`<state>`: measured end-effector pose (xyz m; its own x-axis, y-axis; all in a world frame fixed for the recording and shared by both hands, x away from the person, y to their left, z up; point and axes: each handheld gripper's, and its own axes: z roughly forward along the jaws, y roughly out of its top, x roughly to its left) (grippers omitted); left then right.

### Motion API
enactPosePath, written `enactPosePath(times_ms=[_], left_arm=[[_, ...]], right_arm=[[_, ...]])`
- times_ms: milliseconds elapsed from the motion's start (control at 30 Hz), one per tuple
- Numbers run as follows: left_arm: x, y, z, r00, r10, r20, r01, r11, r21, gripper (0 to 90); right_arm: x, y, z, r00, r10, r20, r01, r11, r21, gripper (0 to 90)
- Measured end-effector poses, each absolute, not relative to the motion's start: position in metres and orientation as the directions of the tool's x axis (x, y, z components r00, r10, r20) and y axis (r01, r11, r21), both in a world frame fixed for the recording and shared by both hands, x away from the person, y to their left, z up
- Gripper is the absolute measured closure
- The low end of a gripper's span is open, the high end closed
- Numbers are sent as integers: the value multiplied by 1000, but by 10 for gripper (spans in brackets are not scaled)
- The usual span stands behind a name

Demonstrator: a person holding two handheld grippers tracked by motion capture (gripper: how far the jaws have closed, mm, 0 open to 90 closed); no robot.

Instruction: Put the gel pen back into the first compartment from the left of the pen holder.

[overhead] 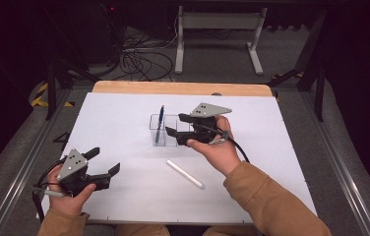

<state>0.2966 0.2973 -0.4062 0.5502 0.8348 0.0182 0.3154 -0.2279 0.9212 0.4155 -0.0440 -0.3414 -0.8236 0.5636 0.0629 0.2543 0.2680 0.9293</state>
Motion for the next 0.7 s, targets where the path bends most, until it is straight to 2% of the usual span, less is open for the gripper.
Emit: enactPosePath(times_ms=[200,433,700], left_arm=[[296,297,-406,552,834,16,316,-227,921,138],[297,297,-407,550,835,19,317,-230,920,138],[297,297,-407,550,835,22,315,-231,920,138]], right_arm=[[413,-45,-341,-829,557,57,269,307,913,368],[410,-43,-345,-837,539,95,341,377,861,410],[410,-38,-353,-845,522,119,411,489,770,456]])
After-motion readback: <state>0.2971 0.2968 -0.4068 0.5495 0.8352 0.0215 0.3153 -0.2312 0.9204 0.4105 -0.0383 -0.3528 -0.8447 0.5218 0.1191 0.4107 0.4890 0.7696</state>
